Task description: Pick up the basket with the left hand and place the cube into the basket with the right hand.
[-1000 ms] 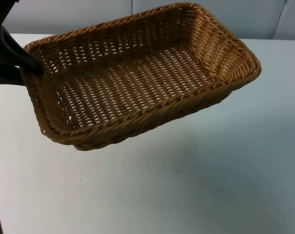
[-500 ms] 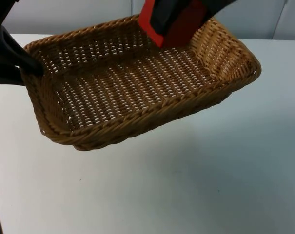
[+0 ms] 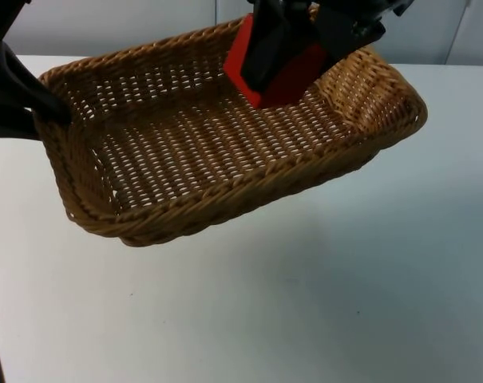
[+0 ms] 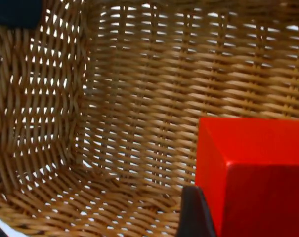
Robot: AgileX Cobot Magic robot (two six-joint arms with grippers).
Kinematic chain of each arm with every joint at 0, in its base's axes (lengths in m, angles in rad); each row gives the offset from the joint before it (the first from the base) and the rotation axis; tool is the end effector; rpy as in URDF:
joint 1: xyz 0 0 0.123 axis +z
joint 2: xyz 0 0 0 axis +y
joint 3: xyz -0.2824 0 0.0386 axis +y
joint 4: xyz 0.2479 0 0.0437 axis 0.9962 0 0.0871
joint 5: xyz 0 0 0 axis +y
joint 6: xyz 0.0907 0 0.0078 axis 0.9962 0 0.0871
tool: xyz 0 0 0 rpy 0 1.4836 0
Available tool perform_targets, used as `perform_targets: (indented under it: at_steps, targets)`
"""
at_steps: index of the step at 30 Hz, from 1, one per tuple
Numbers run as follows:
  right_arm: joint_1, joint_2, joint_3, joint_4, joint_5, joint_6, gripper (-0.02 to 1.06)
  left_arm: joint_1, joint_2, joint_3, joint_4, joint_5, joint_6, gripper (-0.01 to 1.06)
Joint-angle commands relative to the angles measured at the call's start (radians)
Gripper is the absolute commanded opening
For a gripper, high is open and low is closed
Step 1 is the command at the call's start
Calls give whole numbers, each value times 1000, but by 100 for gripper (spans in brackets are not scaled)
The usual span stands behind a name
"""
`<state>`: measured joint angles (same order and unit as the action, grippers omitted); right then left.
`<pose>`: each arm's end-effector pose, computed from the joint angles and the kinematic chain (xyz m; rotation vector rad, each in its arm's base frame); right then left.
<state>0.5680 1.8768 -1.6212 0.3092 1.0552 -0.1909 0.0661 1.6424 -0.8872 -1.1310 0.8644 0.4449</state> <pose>0.3278 0.2378 0.2783 -0.9027 2.6663 0.5040 0.3007 -0.0430 0.2041 -0.5110 2.6091 -1.1589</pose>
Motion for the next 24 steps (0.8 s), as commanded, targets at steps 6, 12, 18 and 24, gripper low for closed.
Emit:
perform_targets:
  at_steps: [6, 12, 18, 24]
  targets:
    - [-2, 62, 4, -1, -14, 0, 24, -1, -14, -8, -39, 20, 0, 0]
    - [-2, 80, 4, 1, -46, 0, 38, -1, -14, -8, -39, 20, 0, 0]
    - [-2, 80, 4, -5, -55, 7, 62, -1, -14, -8, -39, 20, 0, 0]
    - [-2, 80, 4, -21, -66, 7, 62, -1, -14, -8, -39, 20, 0, 0]
